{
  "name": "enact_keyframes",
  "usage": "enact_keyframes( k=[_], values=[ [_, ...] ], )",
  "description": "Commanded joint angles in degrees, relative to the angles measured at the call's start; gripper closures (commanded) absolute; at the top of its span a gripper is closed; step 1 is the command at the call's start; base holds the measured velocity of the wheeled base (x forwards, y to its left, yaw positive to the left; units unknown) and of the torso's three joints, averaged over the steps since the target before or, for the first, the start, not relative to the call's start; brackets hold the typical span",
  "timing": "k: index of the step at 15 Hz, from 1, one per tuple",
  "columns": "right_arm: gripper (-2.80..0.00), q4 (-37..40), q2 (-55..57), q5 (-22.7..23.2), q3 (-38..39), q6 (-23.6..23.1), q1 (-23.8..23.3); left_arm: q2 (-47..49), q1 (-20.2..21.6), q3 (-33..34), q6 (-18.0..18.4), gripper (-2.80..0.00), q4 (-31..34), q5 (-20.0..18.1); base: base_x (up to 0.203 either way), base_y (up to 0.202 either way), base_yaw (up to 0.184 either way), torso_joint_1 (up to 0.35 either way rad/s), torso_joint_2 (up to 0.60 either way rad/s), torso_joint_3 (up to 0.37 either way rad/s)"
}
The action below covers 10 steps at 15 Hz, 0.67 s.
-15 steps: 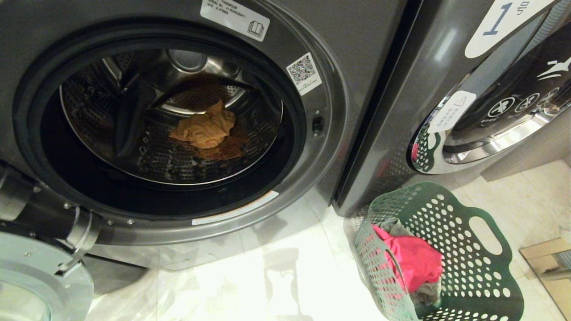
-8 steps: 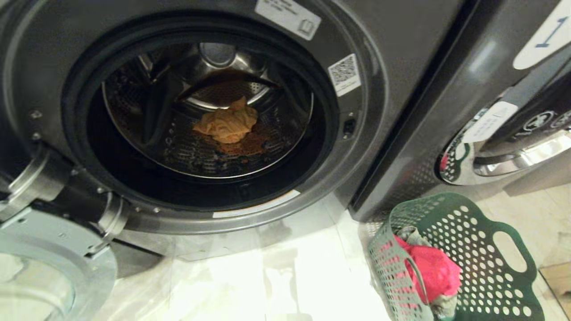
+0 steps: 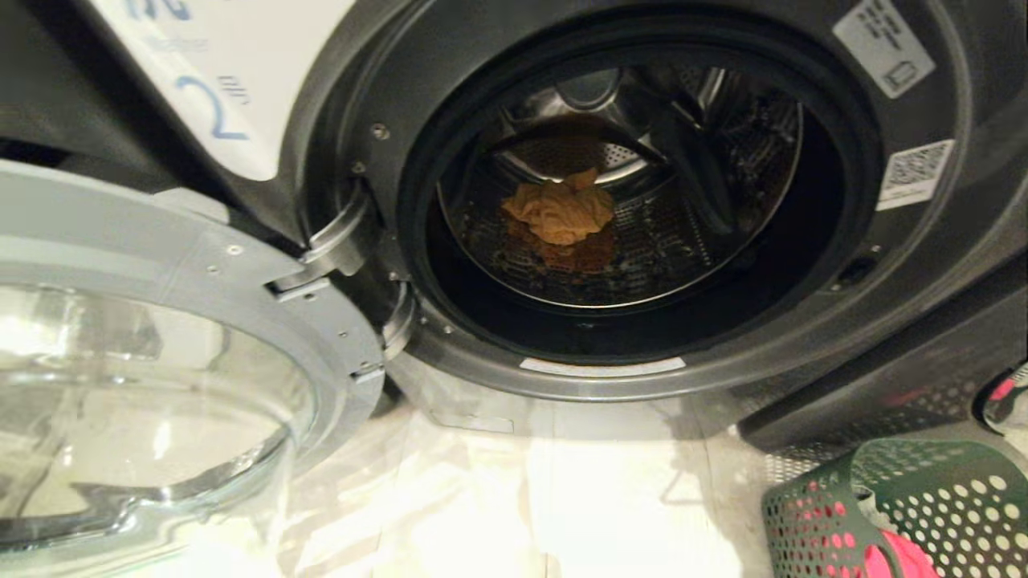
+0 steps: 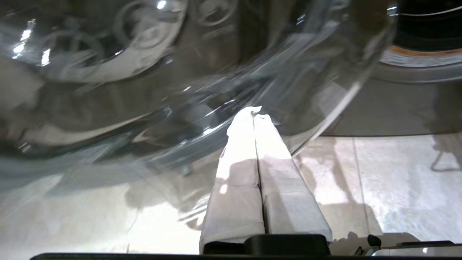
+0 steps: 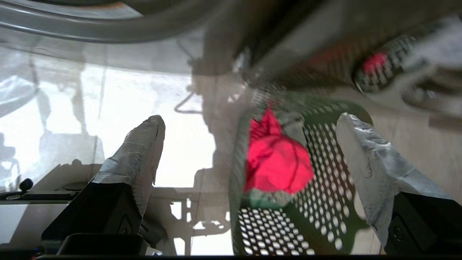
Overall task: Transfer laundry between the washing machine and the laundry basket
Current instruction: Pick a cloth and place it into the basket
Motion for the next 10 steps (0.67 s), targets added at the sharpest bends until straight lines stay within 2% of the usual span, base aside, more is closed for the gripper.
enact_keyframes(
  k=[1,10],
  values=[
    [-2.8,0.13,-0.04,-0.09,0.28,0.0,0.04,0.08,0.0,2.29,0.07,0.0,-0.05,-0.06,0.005,-0.012,0.167,0.002,0.0,0.007],
    [-2.8,0.13,-1.25,-0.02,4.36,-0.18,0.07,0.08,0.0,2.29,-0.02,0.0,-0.05,-0.06,0.002,-0.01,0.17,0.005,0.0,0.003]
  ],
)
